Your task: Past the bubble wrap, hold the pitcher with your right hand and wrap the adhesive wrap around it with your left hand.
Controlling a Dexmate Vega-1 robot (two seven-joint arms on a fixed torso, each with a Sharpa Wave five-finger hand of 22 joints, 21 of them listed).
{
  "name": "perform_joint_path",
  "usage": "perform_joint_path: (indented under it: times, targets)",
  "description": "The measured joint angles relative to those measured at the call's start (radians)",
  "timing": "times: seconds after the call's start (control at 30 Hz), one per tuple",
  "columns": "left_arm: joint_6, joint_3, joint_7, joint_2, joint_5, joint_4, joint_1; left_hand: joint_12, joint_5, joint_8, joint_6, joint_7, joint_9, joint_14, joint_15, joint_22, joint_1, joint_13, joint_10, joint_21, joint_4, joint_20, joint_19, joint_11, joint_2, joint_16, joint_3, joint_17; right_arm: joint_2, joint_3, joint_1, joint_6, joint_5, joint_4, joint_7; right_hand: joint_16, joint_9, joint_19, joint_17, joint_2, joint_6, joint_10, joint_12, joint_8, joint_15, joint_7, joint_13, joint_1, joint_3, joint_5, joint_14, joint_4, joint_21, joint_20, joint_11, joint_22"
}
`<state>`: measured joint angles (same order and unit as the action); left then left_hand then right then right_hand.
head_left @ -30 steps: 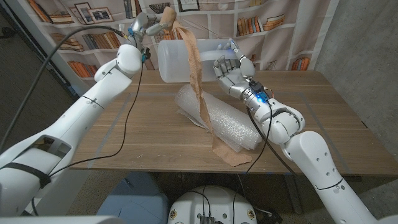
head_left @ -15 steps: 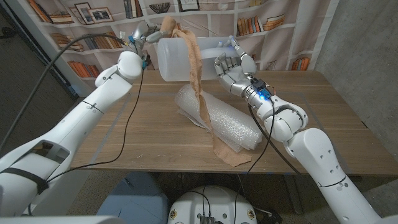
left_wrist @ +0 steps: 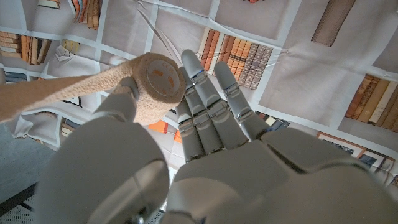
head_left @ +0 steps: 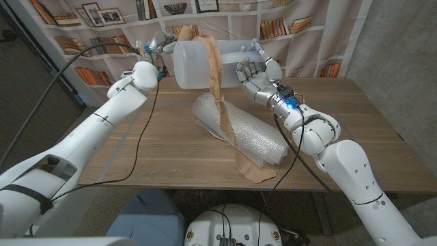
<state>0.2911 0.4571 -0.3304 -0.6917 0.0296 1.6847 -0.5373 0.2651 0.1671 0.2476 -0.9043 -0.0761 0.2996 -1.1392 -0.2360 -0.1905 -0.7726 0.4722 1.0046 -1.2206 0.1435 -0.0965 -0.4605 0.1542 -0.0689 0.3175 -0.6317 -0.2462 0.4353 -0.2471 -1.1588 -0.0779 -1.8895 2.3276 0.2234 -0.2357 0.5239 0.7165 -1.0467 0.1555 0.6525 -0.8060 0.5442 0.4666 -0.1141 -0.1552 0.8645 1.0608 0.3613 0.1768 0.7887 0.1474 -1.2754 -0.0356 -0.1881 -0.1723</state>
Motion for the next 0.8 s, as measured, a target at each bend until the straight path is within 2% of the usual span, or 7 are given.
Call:
perform_joint_path:
  times: [0.4, 0.47, 0.8]
  targets:
    - [0.021, 0.025, -0.014, -0.004, 0.035, -0.025, 0.002, -0.007, 0.0, -0.005, 0.0, 0.0, -0.001, 0.0, 0.0, 0.0, 0.001, -0.009, 0.0, -0.003, 0.0, -0.001, 0.004, 0.0, 0.001, -0.007, 0.0, 0.0, 0.005, 0.015, -0.009, 0.003, -0.005, 0.003, -0.007, 0.0, 0.0, 0.0, 0.0, 0.0, -0.001, -0.001, 0.0, 0.0, 0.0, 0.001, 0.0, 0.0, 0.0, 0.0, 0.0, 0.0, 0.006, 0.0, 0.0, 0.0]
    - [0.023, 0.027, -0.015, -0.005, 0.038, -0.028, 0.002, -0.012, 0.0, -0.005, 0.005, -0.006, -0.001, 0.009, 0.005, 0.0, 0.001, -0.009, 0.0, -0.007, 0.0, 0.006, 0.013, 0.0, 0.001, -0.008, 0.0, 0.0, 0.005, 0.016, -0.009, 0.004, -0.005, 0.003, -0.007, 0.0, 0.0, 0.0, 0.0, 0.0, -0.002, -0.001, 0.0, 0.0, 0.0, 0.002, 0.0, 0.0, 0.0, 0.0, 0.0, 0.0, 0.006, 0.0, 0.0, 0.0]
    - [0.035, 0.037, -0.016, -0.006, 0.045, -0.047, -0.008, -0.015, 0.0, -0.008, 0.01, -0.012, 0.0, 0.02, 0.005, 0.003, 0.004, -0.01, -0.008, -0.011, 0.0, 0.007, 0.014, -0.001, 0.004, -0.015, 0.0, -0.003, -0.006, 0.017, 0.008, 0.015, 0.01, -0.009, -0.011, 0.0, 0.0, 0.0, 0.0, 0.0, -0.002, -0.001, -0.004, 0.0, 0.0, 0.002, 0.0, 0.0, 0.0, 0.0, 0.0, 0.0, 0.006, 0.0, 0.0, 0.0]
